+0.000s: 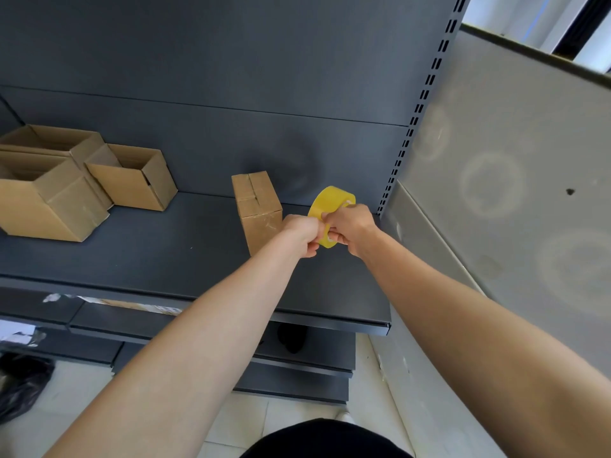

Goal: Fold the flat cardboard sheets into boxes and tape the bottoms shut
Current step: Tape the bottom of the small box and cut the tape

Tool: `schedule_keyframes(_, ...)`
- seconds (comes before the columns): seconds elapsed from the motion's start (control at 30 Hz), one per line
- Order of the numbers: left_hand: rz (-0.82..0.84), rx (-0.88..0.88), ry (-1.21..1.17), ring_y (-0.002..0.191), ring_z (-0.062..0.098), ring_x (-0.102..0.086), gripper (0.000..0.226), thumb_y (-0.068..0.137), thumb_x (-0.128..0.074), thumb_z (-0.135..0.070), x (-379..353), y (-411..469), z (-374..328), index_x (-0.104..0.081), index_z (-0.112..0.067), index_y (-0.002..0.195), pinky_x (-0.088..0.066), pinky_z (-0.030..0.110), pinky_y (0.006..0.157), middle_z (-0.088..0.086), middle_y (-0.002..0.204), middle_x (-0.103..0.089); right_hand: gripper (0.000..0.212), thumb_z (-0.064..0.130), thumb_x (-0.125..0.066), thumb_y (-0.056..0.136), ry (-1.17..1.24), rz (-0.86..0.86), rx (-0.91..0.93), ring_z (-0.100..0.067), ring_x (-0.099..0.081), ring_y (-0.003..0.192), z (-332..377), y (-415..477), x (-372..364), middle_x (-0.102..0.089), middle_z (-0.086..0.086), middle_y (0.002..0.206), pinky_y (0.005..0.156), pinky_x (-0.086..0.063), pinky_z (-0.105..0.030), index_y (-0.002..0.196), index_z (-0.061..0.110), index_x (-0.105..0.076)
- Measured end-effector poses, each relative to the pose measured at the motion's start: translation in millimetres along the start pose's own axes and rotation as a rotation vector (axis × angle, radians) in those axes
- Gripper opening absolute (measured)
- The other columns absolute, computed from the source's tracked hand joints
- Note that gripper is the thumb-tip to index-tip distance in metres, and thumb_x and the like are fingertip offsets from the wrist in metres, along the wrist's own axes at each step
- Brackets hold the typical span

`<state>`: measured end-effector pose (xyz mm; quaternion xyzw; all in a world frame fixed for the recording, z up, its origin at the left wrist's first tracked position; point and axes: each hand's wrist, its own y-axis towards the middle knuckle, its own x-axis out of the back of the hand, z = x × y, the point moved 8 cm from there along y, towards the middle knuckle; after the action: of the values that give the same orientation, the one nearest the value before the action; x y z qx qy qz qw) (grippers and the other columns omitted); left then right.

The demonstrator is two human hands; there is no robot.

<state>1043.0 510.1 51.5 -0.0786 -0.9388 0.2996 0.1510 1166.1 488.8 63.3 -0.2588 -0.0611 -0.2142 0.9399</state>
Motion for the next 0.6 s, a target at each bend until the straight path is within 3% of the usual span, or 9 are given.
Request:
schedule_keyframes(0.1, 0.012, -0.032, 0.017, 0.053, 0.017, -0.044, 0.017, 0.071, -0.050, 0.007, 2, -2, -2, -0.046, -0.006, 0.062, -0.053, 0.028, 0.059, 0.007, 0.062, -0.044, 0.009, 0.011, -0.062, 0.088, 0.016, -0.003, -0.027, -0.021, -0.055, 0.073, 0, -1, 6, -0.059, -0.011, 0.081, 0.080, -0.054, -0.033, 0.095, 0.007, -0.059)
schedule_keyframes(0.17, 0.051, -0.055, 0.049, 0.055, 0.016, -0.047, 0.011, 0.074, -0.055, 0.004, 4, -1, 0, -0.052, -0.005, 0.068, -0.056, 0.031, 0.065, 0.006, 0.064, -0.048, 0.010, 0.006, -0.051, 0.092, 0.022, 0.052, -0.047, -0.017, -0.047, 0.064, 0, -1, 6, -0.050, -0.007, 0.072, 0.063, -0.043, -0.026, 0.097, 0.008, -0.060)
schedule_keyframes(0.23, 0.157, -0.070, 0.047, 0.065, 0.017, -0.056, 0.003, 0.080, -0.060, -0.002, 0, 1, 6, -0.060, -0.005, 0.082, -0.057, 0.038, 0.077, 0.007, 0.073, -0.057, 0.015, 0.005, -0.045, 0.094, -0.005, 0.064, -0.067, -0.016, -0.040, 0.062, -2, -2, 9, -0.043, -0.005, 0.068, 0.060, -0.034, -0.024, 0.092, 0.008, -0.059)
schedule_keyframes(0.33, 0.306, -0.050, -0.025, 0.081, 0.021, -0.064, 0.013, 0.089, -0.059, -0.017, -8, -1, 12, -0.065, -0.006, 0.091, -0.054, 0.047, 0.083, 0.007, 0.086, -0.066, 0.005, 0.006, -0.058, 0.089, 0.060, -0.011, -0.077, -0.021, -0.048, 0.072, -4, 1, 21, -0.052, -0.012, 0.081, 0.065, -0.041, -0.029, 0.094, 0.008, -0.057)
schedule_keyframes(0.43, 0.304, -0.078, -0.015, 0.083, 0.022, -0.066, 0.036, 0.088, -0.061, -0.042, -13, 0, 8, -0.066, -0.007, 0.086, -0.056, 0.041, 0.073, 0.006, 0.085, -0.067, 0.003, 0.005, -0.058, 0.088, 0.054, -0.008, -0.080, -0.022, -0.050, 0.072, -4, 3, 24, -0.053, -0.012, 0.082, 0.063, -0.044, -0.029, 0.091, 0.005, -0.059)
schedule_keyframes(0.6, 0.203, -0.092, 0.041, 0.073, 0.017, -0.063, 0.009, 0.084, -0.071, -0.013, -11, 5, 6, -0.064, -0.007, 0.085, -0.057, 0.039, 0.070, 0.007, 0.082, -0.066, 0.006, 0.006, -0.058, 0.089, 0.075, 0.025, -0.094, -0.019, -0.044, 0.065, -5, 5, 20, -0.048, -0.009, 0.075, 0.057, -0.040, -0.025, 0.089, 0.009, -0.054)
